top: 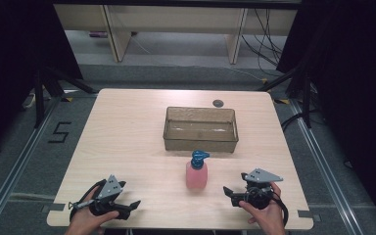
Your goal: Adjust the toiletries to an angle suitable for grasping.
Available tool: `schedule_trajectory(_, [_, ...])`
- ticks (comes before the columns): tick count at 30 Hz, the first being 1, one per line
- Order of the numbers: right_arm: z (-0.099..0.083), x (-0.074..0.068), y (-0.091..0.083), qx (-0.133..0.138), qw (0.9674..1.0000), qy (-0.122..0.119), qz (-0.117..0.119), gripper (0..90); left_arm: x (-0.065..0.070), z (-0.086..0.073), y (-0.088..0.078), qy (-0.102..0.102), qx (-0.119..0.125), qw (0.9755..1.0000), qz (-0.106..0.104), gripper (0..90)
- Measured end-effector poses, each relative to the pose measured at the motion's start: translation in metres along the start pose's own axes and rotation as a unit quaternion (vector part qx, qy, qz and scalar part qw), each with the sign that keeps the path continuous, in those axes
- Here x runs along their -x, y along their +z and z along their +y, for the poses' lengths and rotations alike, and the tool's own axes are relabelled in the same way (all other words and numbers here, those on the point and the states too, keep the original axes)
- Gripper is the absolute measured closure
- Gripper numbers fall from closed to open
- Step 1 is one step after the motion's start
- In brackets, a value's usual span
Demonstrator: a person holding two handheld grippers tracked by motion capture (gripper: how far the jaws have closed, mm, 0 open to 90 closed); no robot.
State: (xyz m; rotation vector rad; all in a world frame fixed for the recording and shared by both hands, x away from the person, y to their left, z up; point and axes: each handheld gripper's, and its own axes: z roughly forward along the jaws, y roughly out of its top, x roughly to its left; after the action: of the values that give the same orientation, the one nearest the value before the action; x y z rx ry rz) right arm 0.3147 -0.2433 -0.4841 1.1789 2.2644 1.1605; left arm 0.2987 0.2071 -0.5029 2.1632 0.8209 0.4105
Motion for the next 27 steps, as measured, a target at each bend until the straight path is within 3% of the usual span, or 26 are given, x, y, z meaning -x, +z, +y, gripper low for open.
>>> schedule_trajectory(4, [0.0008,-0.0005,0.0018,0.002,0.9997,0.003,0.026,15.5,-0.0008,0.0,0.0004,0.004,0.0,1.0,0.003,15.3])
schedule_trajectory(7, [0.0013,-0.0014,0.0018,0.004,0.9996,0.002,0.028,15.5,-0.0002,0.0,0.0,0.001,-0.001,1.0,0.0,15.3])
schedule_trajectory(8, [0.0017,-0.0028,0.0011,0.011,0.9999,0.001,0.013,15.5,-0.0012,0.0002,0.0001,0.007,0.0,1.0,0.004,15.3])
schedule_trajectory(9, [0.0017,-0.0028,0.0011,0.011,0.9999,0.001,0.013,15.5,-0.0012,0.0002,0.0001,0.007,0.0,1.0,0.004,15.4])
schedule_trajectory(10, [0.002,-0.0049,0.0015,0.016,0.9996,0.011,0.02,15.4,-0.0012,0.0002,-0.0001,0.008,-0.001,1.0,0.004,15.4])
schedule_trajectory(13, [0.0027,-0.0049,0.0022,0.023,0.9996,0.005,0.017,15.4,-0.0007,0.0004,-0.0007,0.003,-0.004,1.0,0.005,15.3])
schedule_trajectory(14, [0.0029,-0.0073,0.0009,0.021,0.9994,0.017,0.022,15.4,-0.0013,0.0002,-0.0001,0.008,0.0,1.0,0.004,15.3])
schedule_trajectory(19, [0.0043,-0.0074,-0.0005,0.024,0.9994,0.012,0.023,15.4,-0.0009,0.0003,0.0,0.006,0.001,1.0,0.003,15.4])
schedule_trajectory(20, [0.0051,-0.0062,-0.0003,0.032,0.9993,-0.001,0.021,15.4,0.0001,0.0,0.0,0.0,0.0,1.0,0.0,15.4])
schedule_trajectory(22, [0.0053,-0.0063,-0.0002,0.035,0.9992,-0.003,0.021,15.4,0.0,0.0,-0.0001,0.001,0.0,1.0,0.0,15.4])
schedule_trajectory(23, [0.0057,-0.0091,-0.0004,0.04,0.9986,0.015,0.032,15.4,0.0001,0.0,0.0001,0.0,0.0,1.0,0.0,15.3])
schedule_trajectory(24, [0.0061,-0.0097,-0.0007,0.041,0.9984,0.018,0.034,15.4,-0.0005,0.0002,0.0003,0.004,0.0,1.0,0.003,15.3])
schedule_trajectory(27, [0.0069,-0.0096,-0.0004,0.049,0.9981,0.011,0.036,15.4,-0.0003,0.0002,0.0003,0.005,0.0,1.0,0.002,15.3])
